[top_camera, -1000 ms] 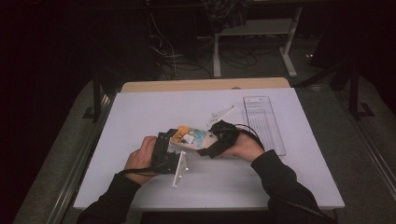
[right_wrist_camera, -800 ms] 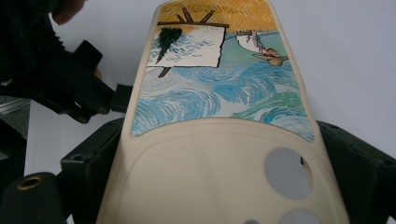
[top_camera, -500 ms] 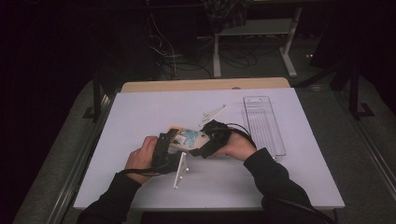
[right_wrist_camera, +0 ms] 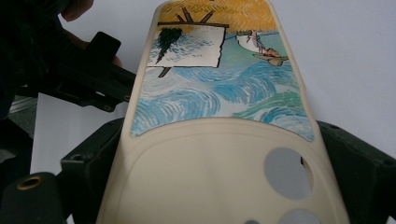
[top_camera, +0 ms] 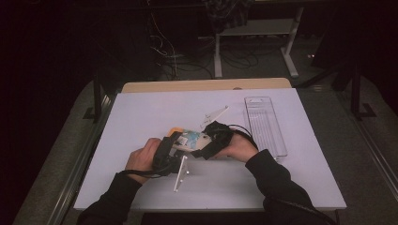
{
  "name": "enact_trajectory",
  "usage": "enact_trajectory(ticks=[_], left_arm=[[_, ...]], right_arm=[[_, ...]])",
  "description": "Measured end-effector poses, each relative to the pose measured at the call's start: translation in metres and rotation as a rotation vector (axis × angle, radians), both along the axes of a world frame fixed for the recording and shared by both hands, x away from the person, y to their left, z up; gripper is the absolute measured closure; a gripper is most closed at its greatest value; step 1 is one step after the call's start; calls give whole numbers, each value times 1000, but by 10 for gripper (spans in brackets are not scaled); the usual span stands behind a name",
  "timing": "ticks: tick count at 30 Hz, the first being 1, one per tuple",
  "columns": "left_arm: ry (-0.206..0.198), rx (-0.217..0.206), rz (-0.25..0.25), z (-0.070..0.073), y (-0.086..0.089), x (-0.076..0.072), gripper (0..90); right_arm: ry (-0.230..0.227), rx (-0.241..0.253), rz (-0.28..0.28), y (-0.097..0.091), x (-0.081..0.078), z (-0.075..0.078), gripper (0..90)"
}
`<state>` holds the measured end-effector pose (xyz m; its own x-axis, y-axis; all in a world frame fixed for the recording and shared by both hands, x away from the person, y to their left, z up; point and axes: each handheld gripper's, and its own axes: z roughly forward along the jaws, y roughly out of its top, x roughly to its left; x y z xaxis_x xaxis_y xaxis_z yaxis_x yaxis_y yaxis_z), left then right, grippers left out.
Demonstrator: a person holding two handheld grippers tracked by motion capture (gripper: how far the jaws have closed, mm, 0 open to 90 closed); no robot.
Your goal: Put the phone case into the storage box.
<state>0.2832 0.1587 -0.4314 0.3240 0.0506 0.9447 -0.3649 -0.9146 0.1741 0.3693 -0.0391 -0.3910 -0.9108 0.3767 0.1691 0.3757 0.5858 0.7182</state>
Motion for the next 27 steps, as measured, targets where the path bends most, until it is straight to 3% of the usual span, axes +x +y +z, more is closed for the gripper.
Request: enact_trajectory(ticks=[14, 25, 27], left_arm=[[-18, 16, -22, 1, -1, -3, 497], [-35, 24, -24, 1, -2, -4, 558], [-39, 43, -19, 2, -2, -5, 571]], right_arm=[[-5, 2, 3, -2, 1, 0, 95], [-6, 7, 5, -1, 0, 1, 95], [-8, 7, 6, -1, 0, 0, 95]])
